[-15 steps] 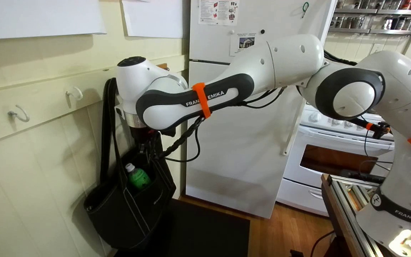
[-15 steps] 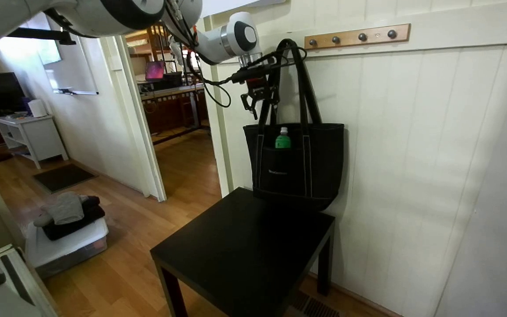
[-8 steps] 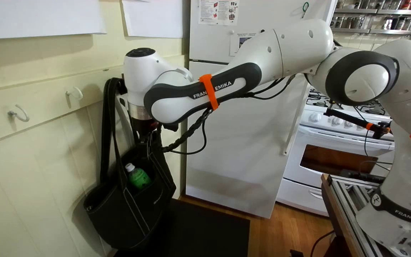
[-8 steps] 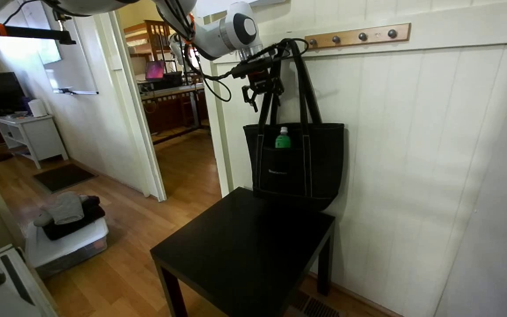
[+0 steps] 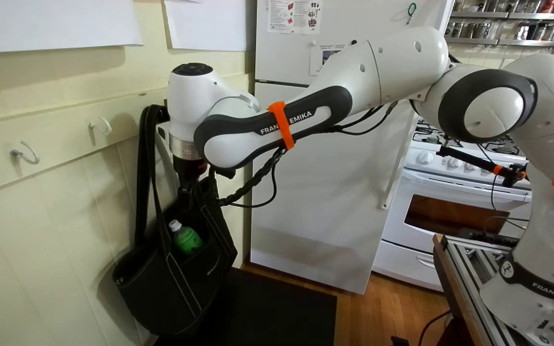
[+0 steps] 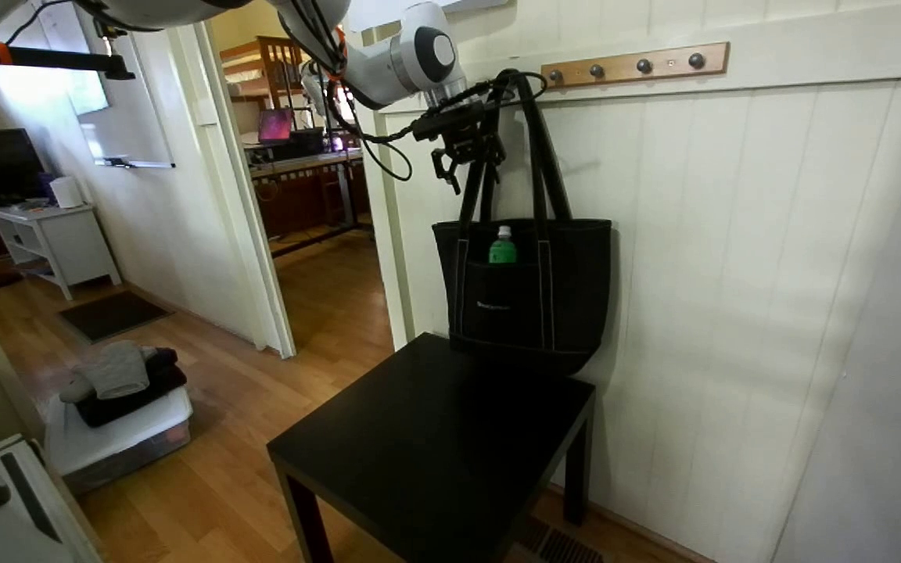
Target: Put the bottle in the bag and put the bag on the chair
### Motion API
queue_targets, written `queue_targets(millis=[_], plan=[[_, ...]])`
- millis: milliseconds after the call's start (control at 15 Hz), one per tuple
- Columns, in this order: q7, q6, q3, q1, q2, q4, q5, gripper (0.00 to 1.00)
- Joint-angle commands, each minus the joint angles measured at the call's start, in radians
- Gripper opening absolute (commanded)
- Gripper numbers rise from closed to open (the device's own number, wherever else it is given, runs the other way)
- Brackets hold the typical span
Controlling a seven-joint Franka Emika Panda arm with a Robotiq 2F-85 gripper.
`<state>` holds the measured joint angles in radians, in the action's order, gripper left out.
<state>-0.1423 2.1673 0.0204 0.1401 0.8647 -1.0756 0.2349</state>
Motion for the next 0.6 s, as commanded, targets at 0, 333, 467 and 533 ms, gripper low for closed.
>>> queue_targets(millis=[0, 333, 467, 533], plan=[[0.069, 0.195, -0.003, 0.000, 0.008, -0.031, -0.006, 1.00], [0.154, 0.491, 0.027, 0.020, 0.006, -0.101, 0.004, 1.00], [0.186, 0.578, 0.048, 0.034, -0.002, -0.135, 0.007, 1.00], [0.215, 0.626, 0.074, 0.049, -0.008, -0.155, 0.016, 1.00]])
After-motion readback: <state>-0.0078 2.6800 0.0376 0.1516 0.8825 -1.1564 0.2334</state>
